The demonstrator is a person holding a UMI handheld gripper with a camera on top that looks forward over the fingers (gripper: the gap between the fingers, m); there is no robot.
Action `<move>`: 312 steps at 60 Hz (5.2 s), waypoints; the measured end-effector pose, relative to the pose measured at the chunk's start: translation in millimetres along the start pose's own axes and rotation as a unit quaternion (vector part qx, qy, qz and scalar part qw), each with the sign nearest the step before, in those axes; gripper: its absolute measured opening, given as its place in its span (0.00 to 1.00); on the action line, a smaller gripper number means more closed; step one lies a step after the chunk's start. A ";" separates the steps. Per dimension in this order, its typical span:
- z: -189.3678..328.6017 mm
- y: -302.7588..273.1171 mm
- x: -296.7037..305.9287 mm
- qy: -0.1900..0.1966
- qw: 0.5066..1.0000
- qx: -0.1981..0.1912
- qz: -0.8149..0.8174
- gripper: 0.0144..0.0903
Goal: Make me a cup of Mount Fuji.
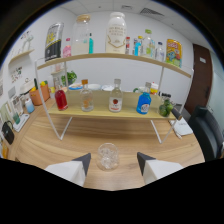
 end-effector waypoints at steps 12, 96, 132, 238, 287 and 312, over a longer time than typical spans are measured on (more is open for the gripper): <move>-2.8 0.7 1.5 0.019 1.000 0.002 -0.013 0.94; 114.8 -148.0 -83.4 0.004 0.984 0.175 0.018 0.28; 76.5 -17.8 -108.1 -0.067 0.980 0.103 0.154 0.28; 126.4 18.2 -235.9 -0.102 0.992 0.076 0.013 0.27; 107.2 58.1 -250.8 -0.125 0.992 -0.005 -0.015 0.92; 3.3 -10.3 -111.4 -0.101 0.988 0.118 -0.001 0.94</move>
